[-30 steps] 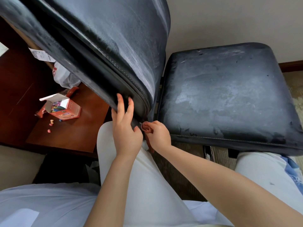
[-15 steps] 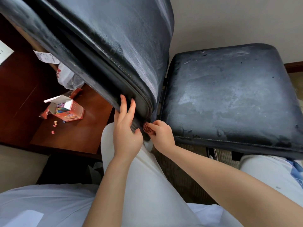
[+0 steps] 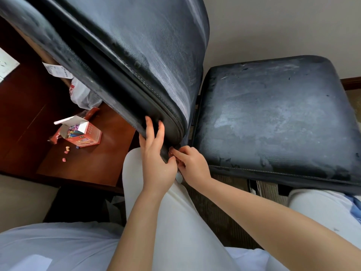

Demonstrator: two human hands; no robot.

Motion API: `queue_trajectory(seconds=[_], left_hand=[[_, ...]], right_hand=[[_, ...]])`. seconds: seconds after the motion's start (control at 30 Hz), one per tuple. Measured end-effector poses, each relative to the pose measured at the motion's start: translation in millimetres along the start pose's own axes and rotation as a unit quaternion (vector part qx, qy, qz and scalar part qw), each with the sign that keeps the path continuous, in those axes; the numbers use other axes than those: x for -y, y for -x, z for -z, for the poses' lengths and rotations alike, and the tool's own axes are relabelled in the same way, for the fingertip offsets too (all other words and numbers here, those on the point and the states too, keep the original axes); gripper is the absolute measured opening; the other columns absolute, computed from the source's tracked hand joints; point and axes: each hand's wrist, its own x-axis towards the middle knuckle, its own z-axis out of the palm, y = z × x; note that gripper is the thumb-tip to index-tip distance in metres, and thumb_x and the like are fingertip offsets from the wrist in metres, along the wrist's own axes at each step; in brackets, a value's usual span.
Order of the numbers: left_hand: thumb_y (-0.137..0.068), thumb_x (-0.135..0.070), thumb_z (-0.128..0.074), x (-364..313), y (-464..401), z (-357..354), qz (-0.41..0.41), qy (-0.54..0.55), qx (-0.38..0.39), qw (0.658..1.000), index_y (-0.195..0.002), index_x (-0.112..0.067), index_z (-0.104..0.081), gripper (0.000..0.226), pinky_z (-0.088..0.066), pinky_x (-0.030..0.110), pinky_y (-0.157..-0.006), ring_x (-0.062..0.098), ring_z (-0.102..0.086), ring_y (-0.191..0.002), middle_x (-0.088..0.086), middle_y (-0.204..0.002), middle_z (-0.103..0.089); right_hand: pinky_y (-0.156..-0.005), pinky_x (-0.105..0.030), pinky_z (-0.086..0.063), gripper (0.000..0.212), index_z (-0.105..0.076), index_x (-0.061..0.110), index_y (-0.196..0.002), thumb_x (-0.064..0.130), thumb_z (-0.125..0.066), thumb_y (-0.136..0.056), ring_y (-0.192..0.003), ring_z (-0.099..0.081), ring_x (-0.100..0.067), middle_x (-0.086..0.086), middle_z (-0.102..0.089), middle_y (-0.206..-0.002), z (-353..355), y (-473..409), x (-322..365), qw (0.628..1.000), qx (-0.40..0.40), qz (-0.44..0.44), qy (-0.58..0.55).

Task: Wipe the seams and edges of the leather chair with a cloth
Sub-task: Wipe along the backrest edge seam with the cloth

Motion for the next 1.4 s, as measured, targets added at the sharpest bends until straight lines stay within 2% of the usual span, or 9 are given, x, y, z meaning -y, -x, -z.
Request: queue_trajectory(seconds=[0.17, 0.33, 0.47, 0.63, 0.77, 0.97, 1.13, 1.23, 1.4], left_hand=[[-0.073, 0.018, -0.064, 2.0, -0.2, 5.8, 0.021, 0.151, 0.021, 0.988, -0.135, -0.045, -0.027, 0.096, -0.017, 0.044, -0.119, 0.010, -0.002, -0.146, -0.034, -0.147, -0.004], [-0.072, 0.007, -0.067, -1.6, 1.9, 4.3, 0.021, 0.198, 0.009, 0.980, -0.130, -0.052, -0.032, 0.090, -0.017, 0.043, -0.119, 0.006, -0.007, -0.145, -0.039, -0.144, -0.010], [-0.075, 0.016, -0.062, -4.7, 5.8, 2.9, 0.022, 0.232, -0.003, 0.972, -0.134, -0.045, -0.028, 0.091, -0.016, 0.039, -0.120, 0.003, -0.008, -0.145, -0.033, -0.147, -0.015], [-0.068, 0.011, -0.057, -8.3, 14.1, -4.3, -0.006, 0.244, -0.071, 0.967, -0.138, -0.034, -0.030, 0.088, -0.025, 0.046, -0.116, 0.007, -0.018, -0.143, -0.021, -0.148, -0.017], [-0.064, 0.009, -0.057, -18.1, 12.5, -7.4, 0.046, 0.321, -0.108, 0.940, -0.139, -0.042, -0.017, 0.099, -0.023, 0.047, -0.116, 0.010, -0.016, -0.143, -0.021, -0.147, -0.009], [-0.068, 0.001, -0.061, -24.1, 6.0, -19.0, 0.077, 0.298, -0.103, 0.946, -0.150, -0.024, 0.007, 0.109, -0.011, 0.045, -0.120, 0.006, -0.002, -0.145, -0.008, -0.158, 0.003], [-0.067, 0.003, -0.063, -24.9, 5.9, -19.6, 0.097, 0.323, -0.138, 0.931, -0.150, -0.024, 0.004, 0.110, -0.017, 0.038, -0.119, 0.004, -0.011, -0.143, -0.011, -0.156, -0.007], [-0.072, 0.010, -0.069, -20.9, 3.3, -20.6, 0.101, 0.294, -0.155, 0.938, -0.150, -0.020, -0.004, 0.107, -0.023, 0.038, -0.117, 0.005, -0.019, -0.140, -0.016, -0.147, -0.011], [-0.070, 0.007, -0.075, -19.6, -4.1, -22.0, 0.111, 0.223, -0.197, 0.948, -0.149, -0.020, -0.014, 0.103, -0.034, 0.035, -0.112, 0.009, -0.031, -0.132, -0.011, -0.139, -0.021]], right_hand=[[-0.051, -0.031, -0.047, 0.043, -0.068, 0.017, -0.113, 0.007, -0.079, -0.072, -0.066, -0.056, -0.023, -0.004, -0.061, -0.080, 0.6, 4.4, -16.1, 0.999, -0.012, -0.016, 0.034], [-0.050, -0.030, -0.045, 0.041, -0.067, 0.016, -0.111, 0.008, -0.077, -0.072, -0.065, -0.054, -0.022, -0.005, -0.062, -0.083, -2.8, 2.1, -8.7, 0.999, -0.019, 0.037, 0.035], [-0.045, -0.030, -0.043, 0.044, -0.069, 0.018, -0.109, 0.007, -0.080, -0.068, -0.062, -0.052, -0.022, -0.003, -0.059, -0.077, -8.0, 3.0, -16.5, 0.998, -0.003, 0.011, 0.057], [-0.050, -0.028, -0.042, 0.032, -0.067, 0.016, -0.114, 0.023, -0.050, -0.087, -0.067, -0.051, -0.020, -0.004, -0.061, -0.082, -2.5, 2.9, -1.5, 0.998, -0.045, 0.036, 0.011], [-0.048, -0.030, -0.044, 0.039, -0.068, 0.015, -0.111, 0.007, -0.073, -0.073, -0.064, -0.053, -0.023, -0.005, -0.060, -0.080, -4.5, 1.3, -10.0, 0.998, -0.043, 0.030, 0.030], [-0.044, -0.030, -0.042, 0.035, -0.069, 0.015, -0.102, 0.005, -0.076, -0.069, -0.060, -0.052, -0.023, -0.006, -0.058, -0.076, -2.5, -1.5, -12.2, 0.998, -0.002, 0.040, 0.040], [-0.053, -0.036, -0.046, 0.039, -0.063, 0.015, -0.120, 0.007, -0.067, -0.081, -0.073, -0.053, -0.025, -0.008, -0.056, -0.082, -1.7, 8.0, -17.0, 0.998, 0.042, -0.023, 0.040], [-0.052, -0.031, -0.043, 0.036, -0.064, 0.011, -0.116, 0.005, -0.064, -0.080, -0.073, -0.051, -0.023, -0.008, -0.057, -0.085, -3.1, 8.9, -4.2, 0.999, -0.001, -0.028, -0.014], [-0.049, -0.036, -0.047, 0.042, -0.065, 0.014, -0.117, 0.005, -0.071, -0.077, -0.067, -0.053, -0.024, -0.007, -0.057, -0.080, -4.9, 4.4, -9.4, 0.999, 0.033, -0.021, 0.028]])
